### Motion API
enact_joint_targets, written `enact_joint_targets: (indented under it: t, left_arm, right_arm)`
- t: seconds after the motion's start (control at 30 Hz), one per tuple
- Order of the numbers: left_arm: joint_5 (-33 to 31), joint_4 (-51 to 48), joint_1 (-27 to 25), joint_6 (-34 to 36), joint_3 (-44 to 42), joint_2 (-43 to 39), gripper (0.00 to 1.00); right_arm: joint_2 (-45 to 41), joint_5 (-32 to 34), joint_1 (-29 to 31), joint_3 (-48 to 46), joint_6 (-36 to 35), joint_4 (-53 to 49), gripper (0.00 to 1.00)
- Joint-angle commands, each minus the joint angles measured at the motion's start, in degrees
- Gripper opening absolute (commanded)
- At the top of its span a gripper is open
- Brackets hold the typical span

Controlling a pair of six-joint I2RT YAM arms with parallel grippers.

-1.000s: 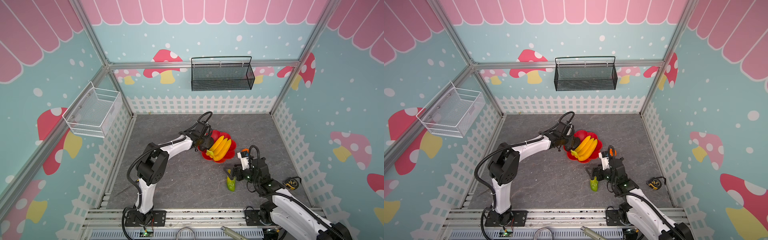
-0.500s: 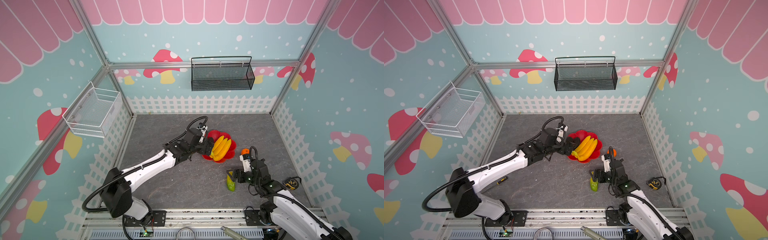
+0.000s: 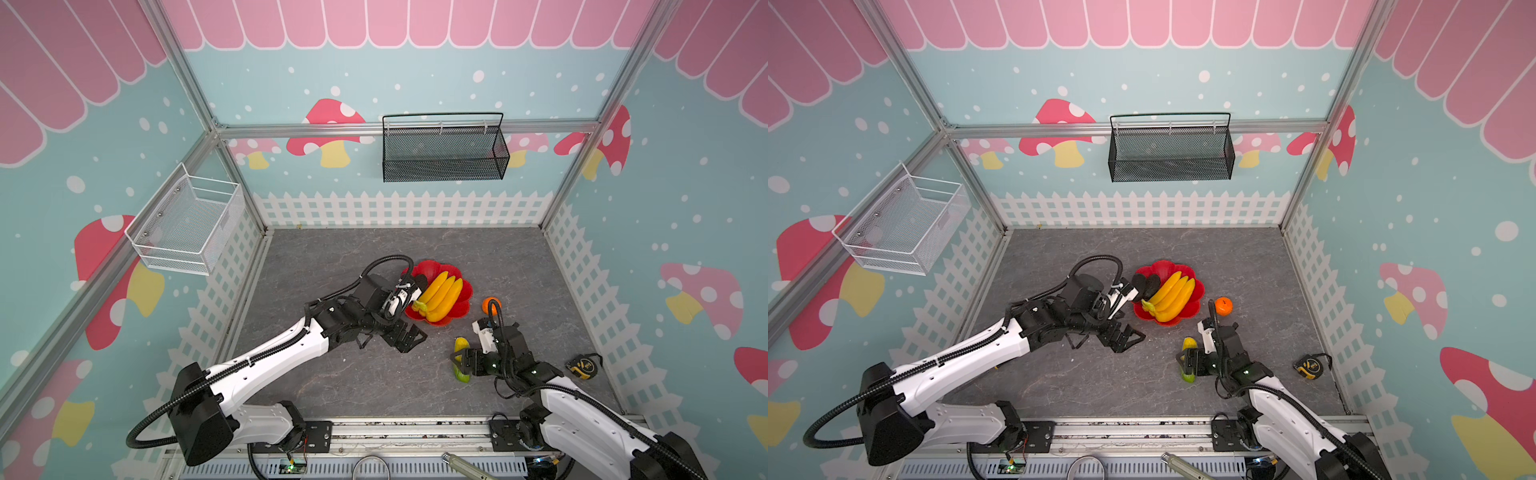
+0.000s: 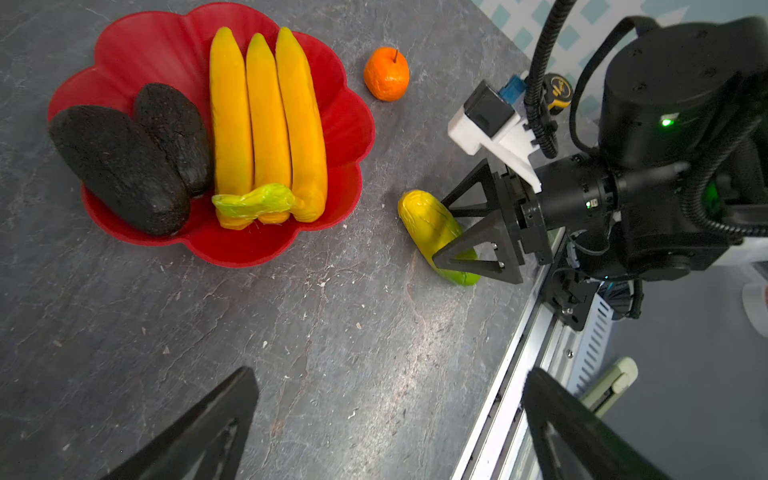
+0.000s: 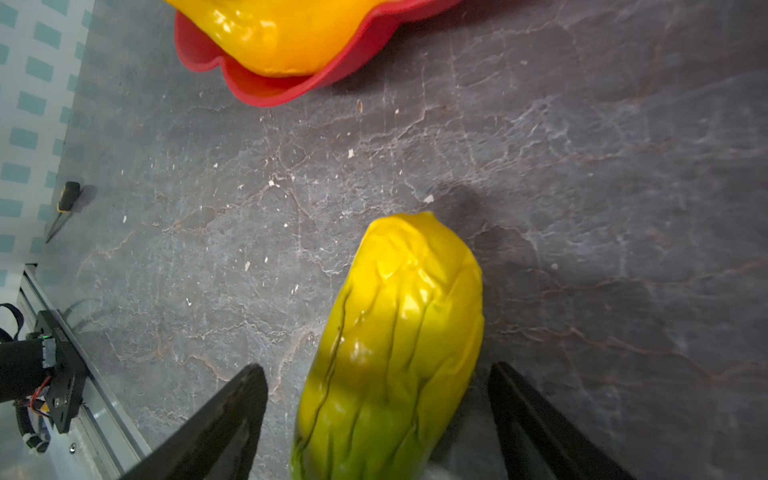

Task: Place and organize the fake fruits in the fruit bowl
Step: 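Lift the green-yellow papaya with the right gripper and place it in the bowl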

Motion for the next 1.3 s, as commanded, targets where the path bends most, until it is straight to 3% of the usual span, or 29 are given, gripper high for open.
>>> enact_joint_targets:
  t: [0.0, 0.13, 0.27, 0.5, 0.6, 0.67, 0.73, 0.8, 1.07, 1.27]
  left_arm:
    - [1.05, -2.51, -0.06, 5.55, 3.85, 2.67, 1.00]
    - [1.10, -2.56, -0.06, 8.43, 4.92, 3.89, 0.99]
    - [-5.11, -2.56, -0.11, 8.65, 5.24, 2.96, 1.00]
    - [-16.55, -3.04, 3.07, 6.64, 9.41, 0.42, 1.00]
    - [-10.60, 0.56, 8.32, 5.29, 8.75, 1.35, 1.00]
    - [-6.57, 8.20, 10.98, 4.31, 4.43, 0.74, 1.00]
    - [-4.17, 15.32, 13.15, 1.46, 0.17, -0.48, 1.00]
    - [-3.03, 16.03, 14.64, -0.16, -0.65, -1.02, 1.00]
    - [-3.07, 16.99, 14.88, -0.52, -1.94, -1.78, 1.00]
    - [-2.19, 17.30, 14.88, -1.07, -2.27, -1.65, 1.00]
  right_arm:
    - [2.07, 1.65, 0.83, 0.52, 0.23, 0.77, 0.74]
    - [2.83, 2.55, 1.00, 1.11, 0.39, 0.82, 0.52]
    - [2.01, 3.58, 0.99, 4.18, -0.49, -1.65, 0.38]
    - [4.53, 4.45, 0.95, 17.49, -5.27, -7.18, 0.37]
    - [10.91, 6.12, 0.83, 24.90, -8.33, -6.76, 0.39]
    - [17.59, 7.38, 0.41, 31.58, -10.93, -5.79, 0.41]
    - [23.76, 6.84, -0.54, 37.11, -12.16, -3.17, 0.41]
    - [29.54, 5.49, -1.61, 42.00, -12.73, -0.40, 0.41]
    - [52.21, 1.20, -4.49, 61.45, -14.86, 0.15, 0.41]
    - [58.25, 2.27, -4.53, 64.39, -15.31, 0.57, 0.41]
